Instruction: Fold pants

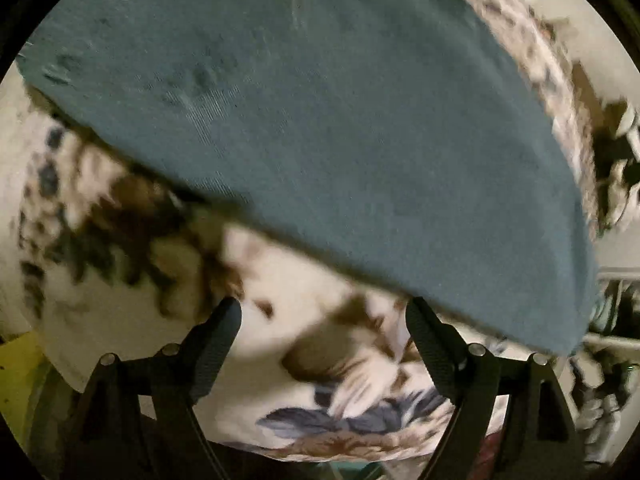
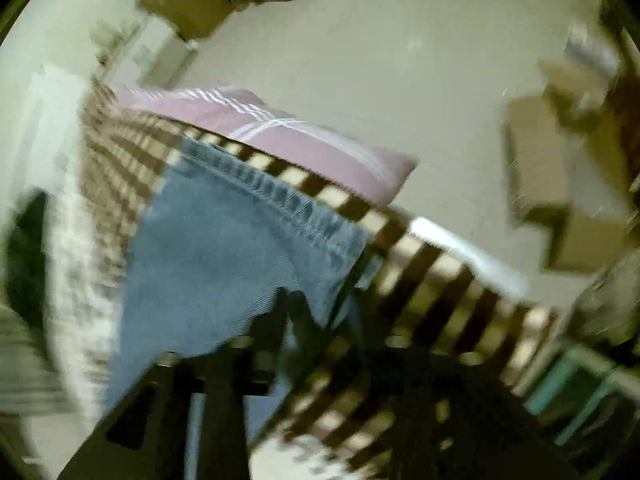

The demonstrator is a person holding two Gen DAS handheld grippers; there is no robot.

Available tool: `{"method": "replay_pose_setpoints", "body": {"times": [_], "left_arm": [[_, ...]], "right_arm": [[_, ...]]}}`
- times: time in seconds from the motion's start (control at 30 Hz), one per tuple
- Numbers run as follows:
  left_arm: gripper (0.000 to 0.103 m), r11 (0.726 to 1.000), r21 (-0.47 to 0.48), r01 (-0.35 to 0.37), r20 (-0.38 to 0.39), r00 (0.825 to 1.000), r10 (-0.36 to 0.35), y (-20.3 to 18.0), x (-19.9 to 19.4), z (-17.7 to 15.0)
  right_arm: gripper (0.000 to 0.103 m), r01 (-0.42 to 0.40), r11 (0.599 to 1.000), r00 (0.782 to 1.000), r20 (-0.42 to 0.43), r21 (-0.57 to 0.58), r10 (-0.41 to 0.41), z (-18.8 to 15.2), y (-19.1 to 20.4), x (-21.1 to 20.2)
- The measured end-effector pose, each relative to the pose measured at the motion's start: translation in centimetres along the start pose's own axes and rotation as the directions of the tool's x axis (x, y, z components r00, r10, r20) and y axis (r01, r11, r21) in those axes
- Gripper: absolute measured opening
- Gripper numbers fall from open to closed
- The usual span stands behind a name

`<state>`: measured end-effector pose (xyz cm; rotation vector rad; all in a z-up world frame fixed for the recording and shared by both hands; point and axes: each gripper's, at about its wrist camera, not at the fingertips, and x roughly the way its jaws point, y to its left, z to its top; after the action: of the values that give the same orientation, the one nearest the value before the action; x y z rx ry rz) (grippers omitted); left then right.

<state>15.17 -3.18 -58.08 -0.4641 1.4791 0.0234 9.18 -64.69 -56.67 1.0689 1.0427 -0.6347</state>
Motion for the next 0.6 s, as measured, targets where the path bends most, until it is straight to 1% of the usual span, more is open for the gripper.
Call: {"method": "replay_pose_setpoints", "body": {"times": [0.03, 0.07, 0.1, 0.13, 0.17, 0.23, 0.3, 0.33, 0.4, 0.43, 0.47, 0.53, 0.57, 0.6], "left_arm": [[0.085, 1.000, 0.013, -0.014, -0.008, 1.000, 0.014, 0.0, 0.8, -0.3], [0.088, 0.999, 0.032, -0.024, 0.010, 1.000, 0.023, -0.2, 0.9, -0.5], [0.098, 0.998, 0.057, -0.016, 0.029, 0.999, 0.014, -0.6, 1.0, -0.6], [0.103, 0.998, 0.069, -0.011, 0.026, 1.000, 0.009, -0.8, 1.3, -0.6], [0.103, 0.997, 0.077, -0.019, 0.025, 1.000, 0.017, -0.9, 1.5, -0.6], [0.103, 0.992, 0.099, -0.072, 0.028, 0.997, 0.070, -1.5, 1.9, -0.5], [0.103, 0.985, 0.109, -0.133, 0.029, 0.991, 0.131, -2.2, 2.3, -0.5], [0.103, 0.977, 0.117, -0.181, 0.044, 0.983, 0.177, -2.8, 2.6, -0.7], [0.103, 0.975, 0.086, -0.206, 0.051, 0.978, 0.202, -3.1, 2.8, -0.6], [0.103, 0.977, 0.052, -0.205, 0.054, 0.978, 0.202, -2.9, 2.7, -0.5], [0.103, 0.978, 0.039, -0.204, 0.056, 0.978, 0.202, -3.1, 2.7, -0.4], [0.103, 0.977, 0.040, -0.210, 0.059, 0.976, 0.207, -3.1, 2.5, -0.4], [0.103, 0.977, 0.042, -0.208, 0.056, 0.977, 0.206, -3.2, 2.4, -0.5], [0.103, 0.979, 0.047, -0.199, 0.044, 0.979, 0.197, -3.2, 2.1, -0.4]], "right_arm": [[0.058, -0.001, 1.000, 1.000, 0.000, 0.029, 0.001, -0.4, -0.8, -0.2], [0.058, -0.017, 0.999, 1.000, -0.001, 0.044, 0.017, -0.7, -1.4, -0.1], [0.058, -0.066, 0.996, 0.997, -0.024, 0.065, 0.067, -1.0, -2.2, 0.5], [0.058, -0.098, 0.991, 0.994, -0.046, 0.090, 0.103, -1.3, -2.8, 1.5], [0.058, -0.141, 0.984, 0.987, -0.058, 0.110, 0.148, -1.5, -3.2, 2.3], [0.058, -0.222, 0.966, 0.969, -0.077, 0.136, 0.234, -1.9, -3.3, 4.5], [0.058, -0.290, 0.947, 0.954, -0.034, 0.142, 0.297, -1.9, -3.1, 5.2], [0.055, -0.335, 0.932, 0.942, 0.010, 0.139, 0.337, -1.8, -2.8, 5.2], [0.049, -0.389, 0.911, 0.921, 0.068, 0.138, 0.383, -1.7, -2.4, 4.9], [0.049, -0.413, 0.900, 0.910, 0.098, 0.139, 0.403, -1.5, -2.1, 4.9], [0.049, -0.408, 0.903, 0.912, 0.097, 0.135, 0.397, -1.4, -1.9, 5.2], [0.050, -0.386, 0.915, 0.922, 0.071, 0.122, 0.380, -1.2, -1.6, 6.6], [0.044, -0.376, 0.920, 0.926, 0.067, 0.108, 0.371, -1.2, -1.4, 7.1], [0.030, -0.364, 0.927, 0.931, 0.076, 0.092, 0.358, -1.2, -1.1, 6.9]]}}
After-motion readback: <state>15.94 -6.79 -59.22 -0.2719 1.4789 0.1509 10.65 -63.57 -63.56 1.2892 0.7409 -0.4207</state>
